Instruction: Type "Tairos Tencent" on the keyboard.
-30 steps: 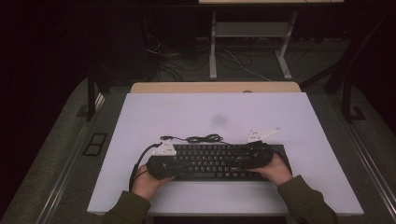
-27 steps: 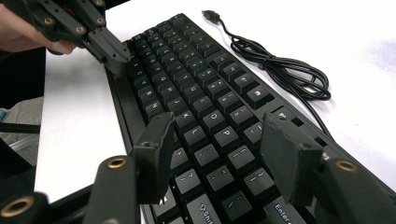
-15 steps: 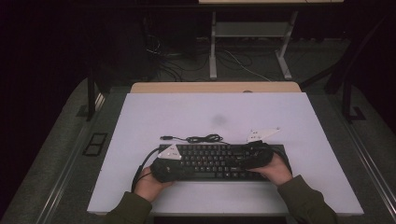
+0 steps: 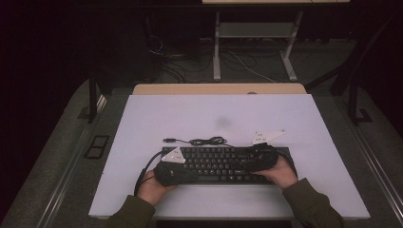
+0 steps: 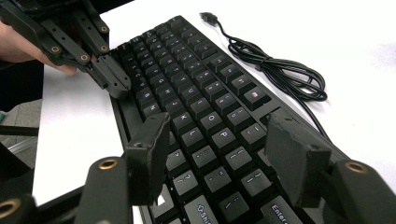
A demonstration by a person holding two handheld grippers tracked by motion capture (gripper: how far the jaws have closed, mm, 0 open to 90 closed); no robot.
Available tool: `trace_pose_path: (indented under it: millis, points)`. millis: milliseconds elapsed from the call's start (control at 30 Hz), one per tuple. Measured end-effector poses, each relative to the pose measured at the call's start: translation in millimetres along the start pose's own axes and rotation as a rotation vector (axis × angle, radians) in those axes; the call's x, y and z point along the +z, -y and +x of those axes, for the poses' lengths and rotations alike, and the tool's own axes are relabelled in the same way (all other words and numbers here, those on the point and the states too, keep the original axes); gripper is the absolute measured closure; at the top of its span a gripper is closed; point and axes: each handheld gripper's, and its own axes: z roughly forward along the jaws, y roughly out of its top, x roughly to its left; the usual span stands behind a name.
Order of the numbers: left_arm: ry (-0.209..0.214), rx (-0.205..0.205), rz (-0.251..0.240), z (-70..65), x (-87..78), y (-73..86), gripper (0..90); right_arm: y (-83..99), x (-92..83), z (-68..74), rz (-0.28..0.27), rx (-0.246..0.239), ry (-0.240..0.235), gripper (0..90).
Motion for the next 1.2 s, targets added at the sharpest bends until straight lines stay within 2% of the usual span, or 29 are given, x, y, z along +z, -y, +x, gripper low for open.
trace_pose_path:
  millis: [100,200,400,500,633,867,1067,1200]
  points:
    - [-0.007,0.011,-0.008,-0.8,-2.4,-2.2,89.5,-0.1,0.1,0.3,0.000,0.001,0.001,39.6]
    - [-0.008,0.003,-0.037,-1.1,-7.1,-4.5,89.4,-0.4,0.0,0.6,-0.001,0.000,0.001,39.4]
    - [-0.015,-0.005,-0.042,0.2,-7.1,-3.8,89.3,-0.4,-0.2,-0.1,-0.002,0.000,0.001,39.4]
    - [-0.023,-0.006,-0.052,0.7,-8.3,-5.1,80.8,-0.4,-0.7,-0.2,-0.001,-0.003,0.001,39.4]
    - [-0.036,-0.031,-0.084,2.3,-9.6,-6.4,67.3,0.0,-2.1,1.4,-0.004,-0.002,-0.008,42.1]
    - [-0.056,-0.054,-0.123,6.1,-8.9,-9.2,46.3,0.5,-4.7,6.5,0.010,-0.022,-0.008,60.8]
    - [-0.075,-0.061,-0.147,8.0,-4.1,-13.8,37.0,7.3,-11.9,9.9,0.036,-0.055,-0.003,80.1]
    - [-0.089,-0.064,-0.144,9.5,-1.1,-16.1,34.0,12.1,-13.2,10.2,0.065,-0.069,-0.006,89.1]
